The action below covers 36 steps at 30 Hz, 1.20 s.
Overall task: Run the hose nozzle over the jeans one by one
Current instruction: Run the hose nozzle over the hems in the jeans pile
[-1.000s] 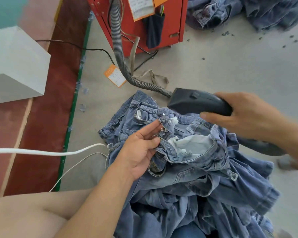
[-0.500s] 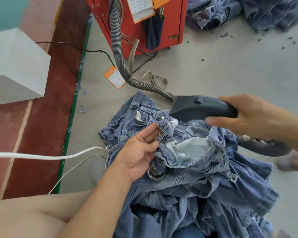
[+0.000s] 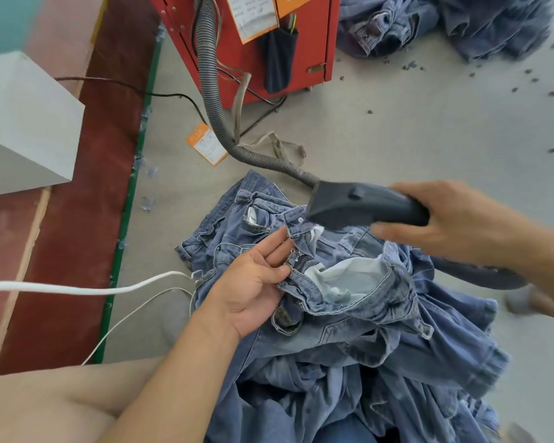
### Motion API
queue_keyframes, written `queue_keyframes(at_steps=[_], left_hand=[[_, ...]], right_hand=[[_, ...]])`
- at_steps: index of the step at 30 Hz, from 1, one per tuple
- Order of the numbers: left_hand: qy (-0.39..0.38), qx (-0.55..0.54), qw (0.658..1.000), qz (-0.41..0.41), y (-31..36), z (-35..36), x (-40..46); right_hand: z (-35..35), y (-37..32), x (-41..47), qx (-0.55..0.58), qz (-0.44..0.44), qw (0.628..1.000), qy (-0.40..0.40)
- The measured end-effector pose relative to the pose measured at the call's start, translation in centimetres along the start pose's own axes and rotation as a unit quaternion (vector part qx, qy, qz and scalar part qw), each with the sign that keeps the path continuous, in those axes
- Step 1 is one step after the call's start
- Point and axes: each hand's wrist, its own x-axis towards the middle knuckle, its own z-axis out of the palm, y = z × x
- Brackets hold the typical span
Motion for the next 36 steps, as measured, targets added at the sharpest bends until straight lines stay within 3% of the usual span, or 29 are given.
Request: queue_keyframes(at_steps=[2,4,8,10,16,19,21,25,28,31,34,36], left_hand=[[-0.017,0.022,1.0,0.009,-0.1,0.1,-0.1],[-0.04,0.046,0.998,0.018,-0.3,0.2,-0.3],[-0.012,0.031,0.999,0.016,-0.2,-0.1,-0.3],[-0.005,0.043,0.999,0.02,-0.2,0.0,-0.5],[0.015,0.13,0.989,0.063,-0.1,0.7,-0.4],[0.059,0.22,0.969,0.094,-0.7,1.5,-0.3],[0.079,0.268,0.954,0.108,-1.4,1.6,-0.4],[0.075,0.351,0.926,0.117,-1.7,1.6,-0.7],[0.089,0.318,0.936,0.125,-1.1,1.6,-0.9],[0.101,0.303,0.938,0.136,-0.8,1.8,-0.9],[0.092,0.416,0.889,0.17,-1.4,1.7,-0.5],[0.148,0.455,0.857,0.19,-1.9,1.6,0.0]], right_hand=[[1.0,-0.6,-0.2,-0.026,-0.002,0.999,-0.044],[2.4,-1.2,0.3,-0.031,-0.01,0.999,-0.038],[2.2,-0.9,1.8,0.023,0.039,0.993,0.108],[0.4,0.1,1.8,0.048,0.068,0.987,0.138],[-2.4,1.1,-0.2,0.06,0.04,0.997,-0.026],[-1.6,0.2,0.1,0.071,0.035,0.99,-0.113],[-0.8,-0.4,0.4,0.068,0.023,0.989,-0.13],[-1.3,0.3,1.2,0.083,0.053,0.995,-0.019],[-3.1,1.8,1.0,0.053,0.099,0.991,0.071],[-4.5,3.0,0.2,0.033,0.138,0.988,0.065],[-4.2,3.6,-0.3,0.009,0.164,0.986,0.021],[-3.6,3.7,-0.3,0.006,0.172,0.985,0.0]])
